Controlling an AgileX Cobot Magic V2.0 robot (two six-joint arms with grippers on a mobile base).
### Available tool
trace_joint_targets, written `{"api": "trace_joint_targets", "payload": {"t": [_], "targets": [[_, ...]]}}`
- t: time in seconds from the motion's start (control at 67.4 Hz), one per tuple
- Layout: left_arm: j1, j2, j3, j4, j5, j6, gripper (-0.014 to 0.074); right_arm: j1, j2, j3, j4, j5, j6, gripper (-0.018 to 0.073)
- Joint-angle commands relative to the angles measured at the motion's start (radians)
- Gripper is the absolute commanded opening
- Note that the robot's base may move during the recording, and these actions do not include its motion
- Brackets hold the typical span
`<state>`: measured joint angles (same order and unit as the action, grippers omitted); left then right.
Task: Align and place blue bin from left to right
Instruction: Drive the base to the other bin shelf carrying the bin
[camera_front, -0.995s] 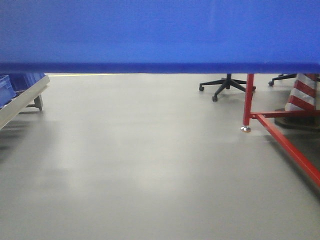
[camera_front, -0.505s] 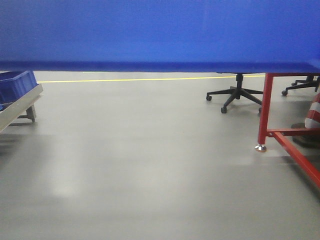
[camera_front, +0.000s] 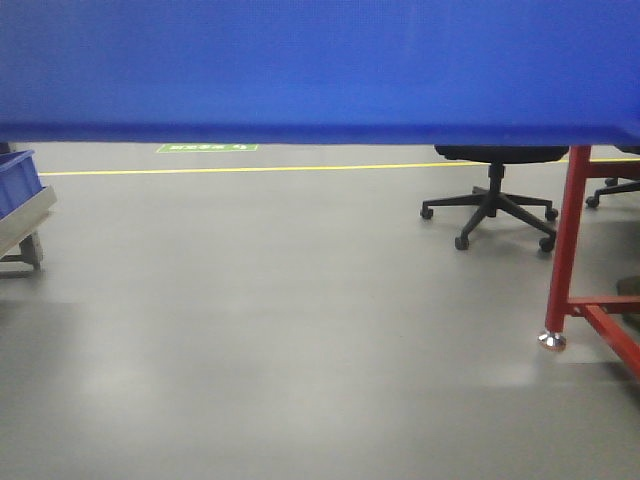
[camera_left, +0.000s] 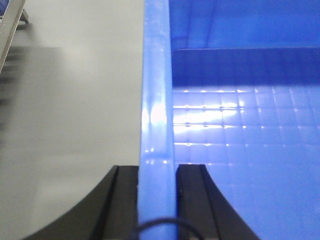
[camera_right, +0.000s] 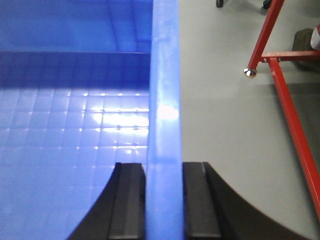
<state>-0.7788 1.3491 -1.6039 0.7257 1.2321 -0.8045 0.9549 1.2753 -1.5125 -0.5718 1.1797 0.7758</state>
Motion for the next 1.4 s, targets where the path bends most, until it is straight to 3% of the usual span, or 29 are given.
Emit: {"api": "trace_joint_targets", "payload": {"t": [0.0,1.381], "targets": [[-0.018,-0.005,-0.012,0.021,-0.125,0.000,-0.0111,0.014,-0.007,-0.009,0.006,-0.142,-0.010,-0.0080],[-0.018,-0.005,-0.012,0.029,-0.129,0.000,-0.0111,0.014,-0.007,-0.009,0.006,-0.148,-0.010,-0.0080]]}}
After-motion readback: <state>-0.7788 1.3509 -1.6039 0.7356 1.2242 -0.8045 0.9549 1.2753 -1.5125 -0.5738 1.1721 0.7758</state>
